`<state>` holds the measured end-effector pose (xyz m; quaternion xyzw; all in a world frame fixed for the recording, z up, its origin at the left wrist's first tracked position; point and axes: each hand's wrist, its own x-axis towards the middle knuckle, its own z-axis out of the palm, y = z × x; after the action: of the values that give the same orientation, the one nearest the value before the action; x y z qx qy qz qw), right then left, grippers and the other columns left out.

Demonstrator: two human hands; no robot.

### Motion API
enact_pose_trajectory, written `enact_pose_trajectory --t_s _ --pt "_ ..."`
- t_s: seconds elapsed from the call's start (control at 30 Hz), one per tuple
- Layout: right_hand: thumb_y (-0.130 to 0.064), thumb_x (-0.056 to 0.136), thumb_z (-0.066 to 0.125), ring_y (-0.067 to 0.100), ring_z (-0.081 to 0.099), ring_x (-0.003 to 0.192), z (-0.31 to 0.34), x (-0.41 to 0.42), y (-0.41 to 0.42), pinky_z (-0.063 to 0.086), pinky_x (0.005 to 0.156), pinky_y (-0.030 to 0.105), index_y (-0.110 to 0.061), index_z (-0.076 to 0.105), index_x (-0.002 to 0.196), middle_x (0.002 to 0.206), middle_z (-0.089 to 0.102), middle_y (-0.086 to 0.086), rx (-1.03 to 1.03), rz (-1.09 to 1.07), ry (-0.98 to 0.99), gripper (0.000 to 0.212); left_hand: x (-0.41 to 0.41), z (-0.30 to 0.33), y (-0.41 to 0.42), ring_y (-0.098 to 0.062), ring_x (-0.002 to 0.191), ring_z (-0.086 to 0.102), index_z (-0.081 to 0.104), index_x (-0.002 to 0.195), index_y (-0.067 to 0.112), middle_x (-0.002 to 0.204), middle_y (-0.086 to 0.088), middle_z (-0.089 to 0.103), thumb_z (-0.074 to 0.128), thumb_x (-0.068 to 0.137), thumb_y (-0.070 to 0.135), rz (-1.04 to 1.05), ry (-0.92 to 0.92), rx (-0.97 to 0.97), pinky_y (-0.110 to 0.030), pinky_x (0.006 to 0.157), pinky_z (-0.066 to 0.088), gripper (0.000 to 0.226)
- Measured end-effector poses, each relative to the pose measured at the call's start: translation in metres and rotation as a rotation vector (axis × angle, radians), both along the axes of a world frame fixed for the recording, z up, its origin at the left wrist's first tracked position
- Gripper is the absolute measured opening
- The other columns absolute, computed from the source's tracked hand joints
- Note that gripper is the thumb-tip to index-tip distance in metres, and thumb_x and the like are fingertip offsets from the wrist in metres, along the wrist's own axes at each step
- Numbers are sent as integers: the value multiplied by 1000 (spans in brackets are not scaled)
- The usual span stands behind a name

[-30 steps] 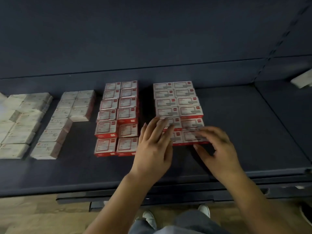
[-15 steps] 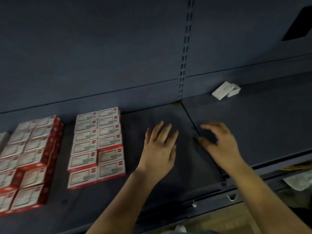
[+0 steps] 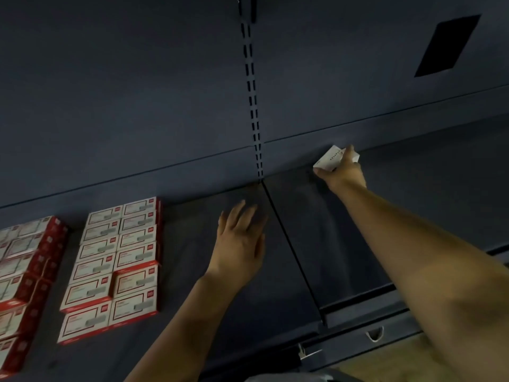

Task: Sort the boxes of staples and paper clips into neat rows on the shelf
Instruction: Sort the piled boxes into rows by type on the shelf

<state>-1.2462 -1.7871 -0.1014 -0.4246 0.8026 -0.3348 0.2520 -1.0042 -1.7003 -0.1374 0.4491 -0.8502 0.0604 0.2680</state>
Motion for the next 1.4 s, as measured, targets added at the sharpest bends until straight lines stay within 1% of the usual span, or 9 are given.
enact_pose_trajectory --t_s 0.17,0.3,0.43,0.63,0.77,0.9,1.07,1.2,1.4 --pt "-50 86 56 33 46 120 -6 -5 -11 41 91 41 -27 2 147 140 38 13 90 2 119 85 7 4 -3 -30 121 38 67 108 6 119 -15 61 41 83 24 30 -48 8 -61 92 38 40" --pt "-45 84 58 35 54 110 -11 -12 -17 43 84 40 -19 23 137 127 52 13 61 -11 138 68 8 8 -1 -29 121 38 68 108 7 119 -14 61 41 83 24 60 -67 25 -61 91 39 41" --pt "-35 83 58 34 54 108 -13 -9 -17 41 81 38 -13 28 129 123 52 12 45 -101 89 59 6 6 6 -29 120 38 68 108 7 119 -14 61 41 83 24 49 -57 53 -60 91 42 40" --pt "-12 85 57 28 61 96 -14 -10 -10 53 79 41 -8 36 122 111 56 8 -190 -242 -294 42 1 6 15 -27 119 39 66 109 7 117 -14 61 43 83 24 3 10 84 -60 89 42 38" --pt "-6 79 65 19 59 83 -12 4 17 50 73 30 -15 49 118 106 59 5 -311 -157 -541 43 -2 7 21 -28 120 42 64 112 7 119 -13 60 45 86 24 -41 74 128 -58 89 45 37" --pt "-6 85 58 11 57 76 -2 31 60 44 62 22 -20 55 110 98 61 0 -311 13 -673 28 2 10 31 -25 118 48 63 115 8 119 -9 61 45 85 27 -45 159 206 -46 94 41 40" --pt "-7 85 61 18 62 89 -3 66 109 50 75 33 -14 50 104 101 62 6 -210 178 -727 23 19 18 48 -16 119 46 53 130 14 126 -3 56 58 83 27 -30 312 307 -33 100 38 49" --pt "-3 83 62 16 63 77 3 91 132 50 71 31 -11 58 84 82 65 5 -170 333 -783 9 39 32 57 4 119 33 45 136 18 125 14 43 70 82 18 -9 403 332 -1 99 21 59" --pt "-6 83 62 16 65 82 14 136 148 51 72 27 -13 70 89 89 71 7 -174 474 -793 12 77 46 67 5 117 37 48 133 16 123 13 45 72 78 23 -30 448 330 0 97 25 61"
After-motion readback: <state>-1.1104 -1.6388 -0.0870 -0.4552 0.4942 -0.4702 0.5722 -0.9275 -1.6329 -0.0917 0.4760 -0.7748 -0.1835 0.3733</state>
